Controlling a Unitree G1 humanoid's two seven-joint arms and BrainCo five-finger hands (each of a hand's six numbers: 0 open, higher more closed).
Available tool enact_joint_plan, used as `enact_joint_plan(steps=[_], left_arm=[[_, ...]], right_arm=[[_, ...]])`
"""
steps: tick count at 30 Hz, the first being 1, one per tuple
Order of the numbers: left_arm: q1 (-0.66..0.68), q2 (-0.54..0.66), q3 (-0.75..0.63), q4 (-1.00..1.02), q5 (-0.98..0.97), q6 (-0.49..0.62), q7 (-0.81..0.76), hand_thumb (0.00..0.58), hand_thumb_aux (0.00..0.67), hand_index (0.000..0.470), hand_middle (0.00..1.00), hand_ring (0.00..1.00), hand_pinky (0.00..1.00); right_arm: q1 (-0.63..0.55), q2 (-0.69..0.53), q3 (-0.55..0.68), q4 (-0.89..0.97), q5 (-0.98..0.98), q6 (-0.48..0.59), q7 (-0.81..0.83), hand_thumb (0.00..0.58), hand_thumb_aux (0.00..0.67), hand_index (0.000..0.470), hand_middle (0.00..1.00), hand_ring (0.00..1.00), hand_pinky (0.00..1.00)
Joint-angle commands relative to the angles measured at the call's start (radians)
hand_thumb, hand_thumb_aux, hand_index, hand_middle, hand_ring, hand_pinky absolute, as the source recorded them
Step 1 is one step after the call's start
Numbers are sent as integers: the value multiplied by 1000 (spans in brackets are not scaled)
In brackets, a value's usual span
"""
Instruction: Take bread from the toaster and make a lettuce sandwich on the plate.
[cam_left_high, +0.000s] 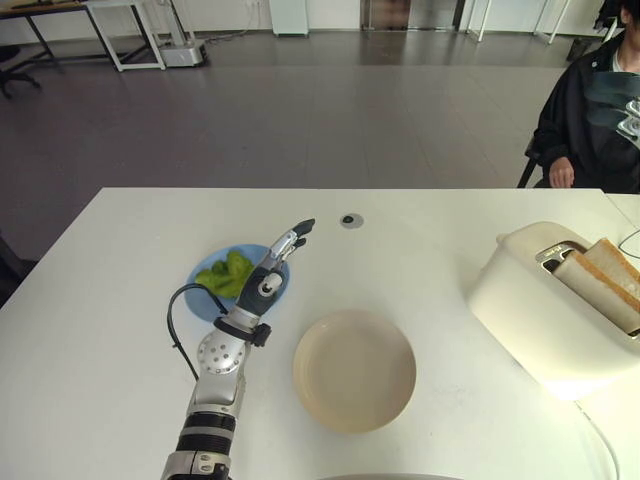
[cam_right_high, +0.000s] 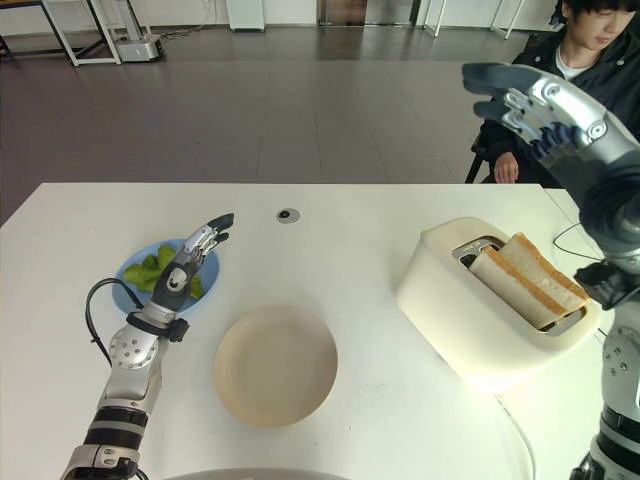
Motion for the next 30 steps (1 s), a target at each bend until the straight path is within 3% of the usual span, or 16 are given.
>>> enact_joint_plan(steps=[1, 4, 11, 12, 13, 15, 18, 24, 26, 27, 30], left_arm=[[-24, 18, -9, 37, 9, -17, -9, 0, 0, 0, 0, 0, 0], [-50, 24, -17, 71, 15, -35, -15, 0, 0, 0, 0, 0, 0], [-65, 34, -19, 100, -4, -57, -23, 0, 0, 0, 0, 0, 0], [-63, 36, -18, 101, -5, -59, -23, 0, 0, 0, 0, 0, 0], [-59, 37, -16, 101, -4, -61, -21, 0, 0, 0, 0, 0, 0], [-54, 39, -15, 99, -2, -61, -17, 0, 0, 0, 0, 0, 0], [-58, 40, -15, 102, -3, -58, -15, 0, 0, 0, 0, 0, 0], [-58, 44, -11, 104, -3, -58, -11, 0, 0, 0, 0, 0, 0], [-54, 46, -10, 100, 0, -58, -9, 0, 0, 0, 0, 0, 0], [-52, 47, -10, 98, 1, -58, -7, 0, 0, 0, 0, 0, 0], [-49, 51, -9, 98, 4, -60, -4, 0, 0, 0, 0, 0, 0]], right_arm=[[86, -80, -64, 176, -313, -153, 15, 0, 0, 0, 0, 0, 0], [138, -135, -88, 344, -499, -233, -17, 0, 0, 0, 0, 0, 0], [158, -181, 8, 590, -703, -255, -127, 0, 0, 0, 0, 0, 0], [160, -184, 16, 599, -703, -257, -129, 45, 26, 18, 0, 0, 0], [160, -186, 27, 597, -697, -260, -128, 337, 236, 166, 0, 0, 0], [161, -185, 47, 576, -672, -272, -115, 470, 378, 265, 0, 0, 0], [167, -181, 58, 550, -647, -278, -110, 512, 441, 310, 0, 0, 0], [148, -188, 85, 561, -660, -260, -135, 517, 449, 315, 0, 0, 0], [140, -189, 89, 557, -654, -260, -143, 543, 502, 352, 0, 0, 0], [133, -188, 89, 550, -647, -258, -148, 580, 670, 470, 0, 0, 0], [119, -181, 88, 533, -624, -242, -156, 580, 670, 470, 0, 0, 0]])
